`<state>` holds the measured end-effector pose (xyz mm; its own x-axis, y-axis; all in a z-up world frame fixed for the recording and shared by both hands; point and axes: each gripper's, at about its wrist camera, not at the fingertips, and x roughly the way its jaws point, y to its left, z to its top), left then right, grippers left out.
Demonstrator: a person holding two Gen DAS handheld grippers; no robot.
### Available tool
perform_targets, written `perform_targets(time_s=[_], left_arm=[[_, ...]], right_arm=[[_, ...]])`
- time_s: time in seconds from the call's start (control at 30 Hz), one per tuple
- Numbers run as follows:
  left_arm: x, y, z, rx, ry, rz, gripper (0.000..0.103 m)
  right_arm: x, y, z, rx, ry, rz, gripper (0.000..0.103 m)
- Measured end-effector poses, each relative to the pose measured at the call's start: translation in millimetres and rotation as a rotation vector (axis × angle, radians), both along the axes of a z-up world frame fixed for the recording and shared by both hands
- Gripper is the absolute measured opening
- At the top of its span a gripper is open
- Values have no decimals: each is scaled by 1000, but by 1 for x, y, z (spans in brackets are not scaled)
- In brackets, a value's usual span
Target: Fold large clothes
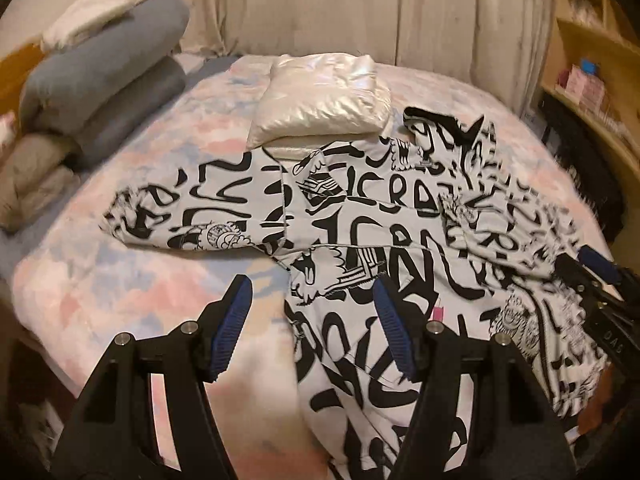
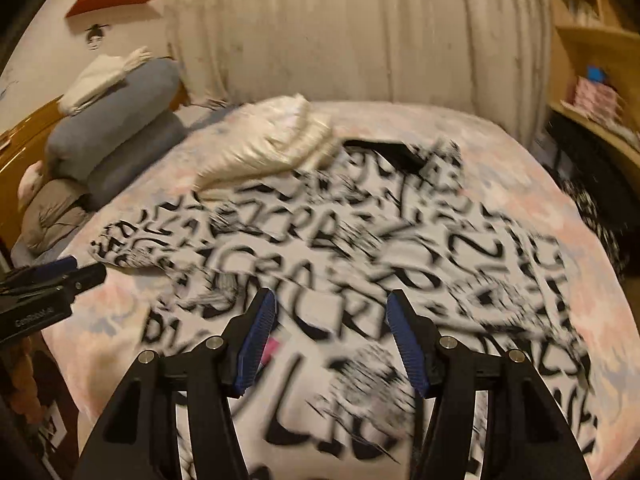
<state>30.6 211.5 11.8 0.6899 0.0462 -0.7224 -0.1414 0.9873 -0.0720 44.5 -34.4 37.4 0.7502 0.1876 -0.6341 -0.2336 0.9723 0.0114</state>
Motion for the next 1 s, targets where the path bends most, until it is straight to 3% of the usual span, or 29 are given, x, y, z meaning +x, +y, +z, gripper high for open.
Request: perform_targets(time_s=[0.27,0.37,0.8,0.9,1.0], left_arm=[[19,100,-32,-163,13,53,61],[34,146,-54,-267,14,102,61],[93,296,-164,-515,89,351,61],[99,320,-178,-579,69,379,61],[106,336,-181,-586,46,419,61]], right_arm=[[32,102,12,10,-25,115,59],[51,136,6,15,-18,146,59],[163,259,-73,11,112,250,59],[181,280,-90,1,137,265,59],[191,294,-105,6,171,280,59]])
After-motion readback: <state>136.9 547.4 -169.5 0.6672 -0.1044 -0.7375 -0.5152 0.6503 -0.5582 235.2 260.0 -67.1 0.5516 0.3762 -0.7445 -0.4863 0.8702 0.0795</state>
